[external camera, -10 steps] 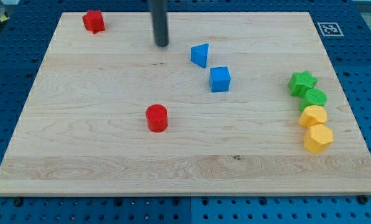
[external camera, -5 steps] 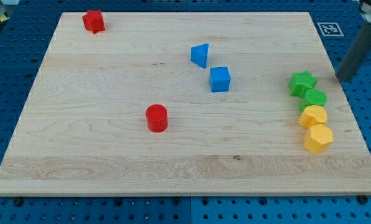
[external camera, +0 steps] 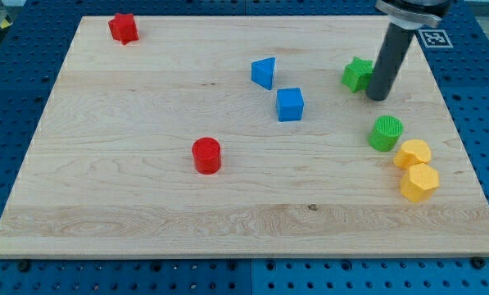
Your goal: Move the green star to the top center of the board
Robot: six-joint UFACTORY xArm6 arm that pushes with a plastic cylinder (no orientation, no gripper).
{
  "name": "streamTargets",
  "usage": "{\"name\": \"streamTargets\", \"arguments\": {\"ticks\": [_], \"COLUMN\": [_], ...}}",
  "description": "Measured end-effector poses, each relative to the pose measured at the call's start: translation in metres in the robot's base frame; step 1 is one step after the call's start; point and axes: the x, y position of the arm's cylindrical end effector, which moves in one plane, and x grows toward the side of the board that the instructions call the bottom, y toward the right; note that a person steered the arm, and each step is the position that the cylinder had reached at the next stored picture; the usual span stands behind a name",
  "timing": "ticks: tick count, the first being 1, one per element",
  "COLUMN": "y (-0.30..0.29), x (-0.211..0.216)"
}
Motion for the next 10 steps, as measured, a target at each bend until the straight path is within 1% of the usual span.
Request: {"name": "streamTargets", "arguments": {"ticks": [1,2,3,4,5,6,7,8,9,10], "y": [0.000,-0.045,-0.073,-0.036,-0.011,-0.050,-0.109,-0.151,-0.154,-0.132], "x": [-0.026,-0.079,-0.092,-0.076,-0.047,-0.044,-0.074,-0.106,-0.106,-0.097]}}
